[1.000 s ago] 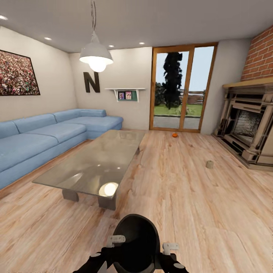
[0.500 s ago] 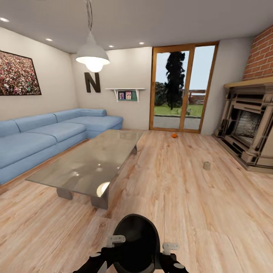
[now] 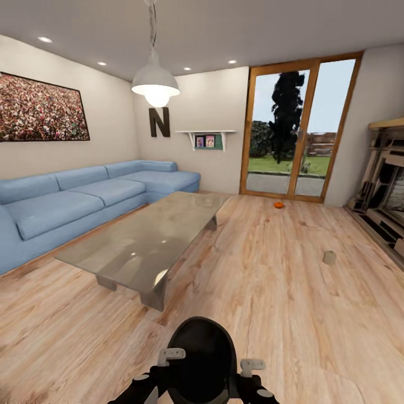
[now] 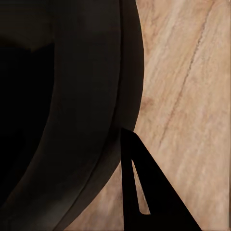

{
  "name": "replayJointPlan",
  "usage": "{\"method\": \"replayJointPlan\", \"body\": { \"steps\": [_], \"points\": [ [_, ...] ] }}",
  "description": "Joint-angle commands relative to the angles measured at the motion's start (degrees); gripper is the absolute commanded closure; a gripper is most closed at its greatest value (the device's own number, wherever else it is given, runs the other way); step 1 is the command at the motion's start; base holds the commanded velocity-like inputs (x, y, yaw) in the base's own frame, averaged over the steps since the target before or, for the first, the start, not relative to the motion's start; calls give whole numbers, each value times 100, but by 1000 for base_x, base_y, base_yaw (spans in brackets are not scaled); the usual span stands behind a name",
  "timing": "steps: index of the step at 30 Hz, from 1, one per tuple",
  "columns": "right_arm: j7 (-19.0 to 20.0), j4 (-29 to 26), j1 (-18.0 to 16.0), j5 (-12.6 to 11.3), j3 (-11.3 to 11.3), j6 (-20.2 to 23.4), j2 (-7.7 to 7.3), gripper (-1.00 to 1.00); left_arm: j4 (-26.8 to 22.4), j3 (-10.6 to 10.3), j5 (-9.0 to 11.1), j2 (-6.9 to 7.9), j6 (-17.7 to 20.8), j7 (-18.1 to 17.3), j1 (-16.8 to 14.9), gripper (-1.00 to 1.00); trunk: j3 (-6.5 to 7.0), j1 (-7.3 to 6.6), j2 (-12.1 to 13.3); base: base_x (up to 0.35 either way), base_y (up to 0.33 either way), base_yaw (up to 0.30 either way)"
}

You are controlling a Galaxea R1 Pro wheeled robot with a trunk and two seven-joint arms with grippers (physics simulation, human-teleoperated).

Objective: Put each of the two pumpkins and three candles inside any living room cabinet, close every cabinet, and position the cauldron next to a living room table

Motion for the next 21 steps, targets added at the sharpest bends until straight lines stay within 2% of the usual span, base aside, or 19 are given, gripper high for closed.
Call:
{"method": "replayJointPlan", "body": {
  "steps": [1,11,21],
  "points": [
    [56,-36,-6,-42,-24,-16,12,100,-8,-30,26,-2,35,-13,1,100,-5,0,-3,174,-290,272],
    [58,-36,-6,-42,-24,-16,16,100,-8,-30,26,-4,35,-11,1,100,-5,0,-3,165,-289,272],
    [61,-36,-6,-42,-24,-16,15,100,-8,-30,26,-4,35,-12,1,100,-5,0,-3,98,-290,272]
  ]
}}
